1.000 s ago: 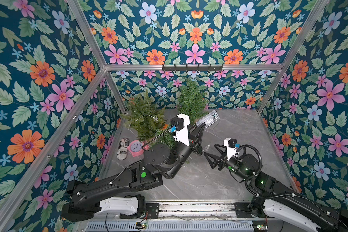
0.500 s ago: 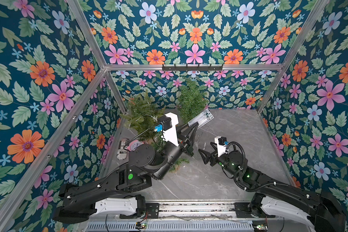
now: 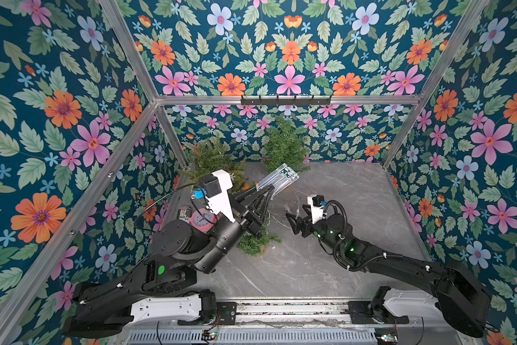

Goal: Wrap string light around the christmas tree
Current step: Wrap the light string around the Christmas tree.

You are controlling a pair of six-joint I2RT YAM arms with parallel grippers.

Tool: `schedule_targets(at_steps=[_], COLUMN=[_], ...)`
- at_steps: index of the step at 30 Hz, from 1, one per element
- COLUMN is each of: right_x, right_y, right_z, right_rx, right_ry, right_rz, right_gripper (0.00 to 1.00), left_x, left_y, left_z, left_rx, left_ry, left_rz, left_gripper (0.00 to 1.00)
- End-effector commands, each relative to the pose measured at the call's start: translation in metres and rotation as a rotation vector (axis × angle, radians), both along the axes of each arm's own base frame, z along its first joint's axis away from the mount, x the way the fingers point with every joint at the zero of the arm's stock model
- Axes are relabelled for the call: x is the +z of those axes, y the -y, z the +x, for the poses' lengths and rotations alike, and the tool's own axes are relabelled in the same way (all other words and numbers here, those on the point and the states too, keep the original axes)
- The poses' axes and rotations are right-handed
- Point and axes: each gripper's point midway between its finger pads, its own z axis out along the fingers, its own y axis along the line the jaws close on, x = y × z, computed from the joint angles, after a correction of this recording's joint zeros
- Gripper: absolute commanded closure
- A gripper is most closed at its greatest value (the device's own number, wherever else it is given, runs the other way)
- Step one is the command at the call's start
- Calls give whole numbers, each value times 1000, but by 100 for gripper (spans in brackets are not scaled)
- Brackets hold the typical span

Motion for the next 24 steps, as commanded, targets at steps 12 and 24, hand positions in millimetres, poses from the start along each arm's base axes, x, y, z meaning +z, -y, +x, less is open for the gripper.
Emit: schedule_targets(at_steps=[12, 24], right_x=[54, 98], right_y=[-13, -56], right_z=[-28, -120], right_rx=[173, 508], right_ry=[125, 252], right_rz=[82, 53], right_gripper=[81, 95], left_x=[-2, -19], left_y=[-72, -121], left_z=[0, 8], left_rx=[76, 213], left_ry=[-29, -34], left_rz=[-69, -117], left_gripper=[100, 100])
